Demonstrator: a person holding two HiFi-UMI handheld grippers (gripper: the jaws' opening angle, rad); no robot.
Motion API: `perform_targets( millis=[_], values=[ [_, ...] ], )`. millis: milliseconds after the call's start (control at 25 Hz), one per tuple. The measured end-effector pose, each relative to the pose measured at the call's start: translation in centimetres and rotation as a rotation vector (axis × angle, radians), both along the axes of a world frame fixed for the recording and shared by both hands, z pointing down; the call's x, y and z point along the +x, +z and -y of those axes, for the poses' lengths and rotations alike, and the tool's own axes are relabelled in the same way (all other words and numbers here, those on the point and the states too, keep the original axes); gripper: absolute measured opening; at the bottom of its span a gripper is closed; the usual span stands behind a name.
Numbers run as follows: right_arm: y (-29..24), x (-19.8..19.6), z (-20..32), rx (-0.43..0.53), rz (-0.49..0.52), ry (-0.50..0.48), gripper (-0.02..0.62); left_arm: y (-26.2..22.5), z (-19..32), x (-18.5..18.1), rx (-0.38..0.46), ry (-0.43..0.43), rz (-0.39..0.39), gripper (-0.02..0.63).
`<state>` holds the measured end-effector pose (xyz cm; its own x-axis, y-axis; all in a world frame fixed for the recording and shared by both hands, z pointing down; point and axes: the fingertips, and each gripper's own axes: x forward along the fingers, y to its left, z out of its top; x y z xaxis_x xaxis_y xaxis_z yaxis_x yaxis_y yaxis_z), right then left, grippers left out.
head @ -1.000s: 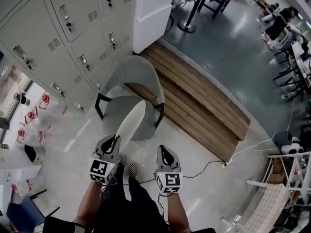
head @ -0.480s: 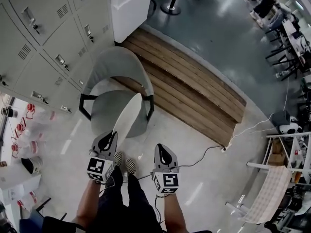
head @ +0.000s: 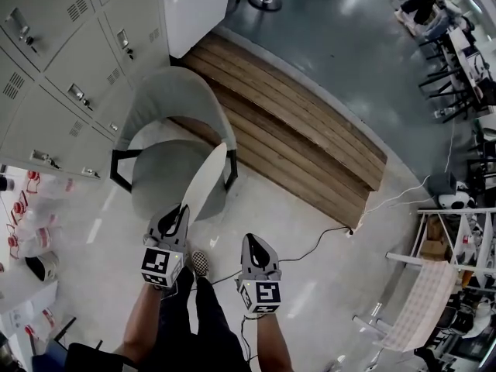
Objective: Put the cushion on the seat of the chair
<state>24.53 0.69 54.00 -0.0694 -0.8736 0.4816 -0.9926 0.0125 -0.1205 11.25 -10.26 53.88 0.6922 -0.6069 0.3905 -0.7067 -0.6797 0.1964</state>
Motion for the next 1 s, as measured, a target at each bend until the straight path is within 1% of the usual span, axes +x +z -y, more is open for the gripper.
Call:
perform_targets(
  millis=[200, 360, 640, 920, 1000],
  values=[
    [1.5, 0.2, 0.7, -0.023, 0.009, 0.011, 0.029, 1.8, 1.3, 0.8, -0.031, -0.016, -0.044, 0.035],
    [2.3, 0.1, 1.0, -0.044, 0.016, 0.014, 0.029, 3.0, 2.0, 1.0, -0.044, -0.019, -0.051, 0.035],
    [3.9, -0.5, 2.2, -0.063, 0.015, 0.009, 0.029, 5.1, 3.0, 0.4, -0.065, -0.041, -0.07, 0.035],
    [5.0, -1.9, 3.5, -0.081, 0.025, -0.018, 0.029, 5.9, 4.4, -1.7, -0.043, -0.08, -0.026, 0.036],
    [5.1, -2.5, 3.9, -0.081, 0.026, -0.03, 0.029, 6.0, 4.5, -2.3, -0.036, -0.078, -0.011, 0.037]
  ],
)
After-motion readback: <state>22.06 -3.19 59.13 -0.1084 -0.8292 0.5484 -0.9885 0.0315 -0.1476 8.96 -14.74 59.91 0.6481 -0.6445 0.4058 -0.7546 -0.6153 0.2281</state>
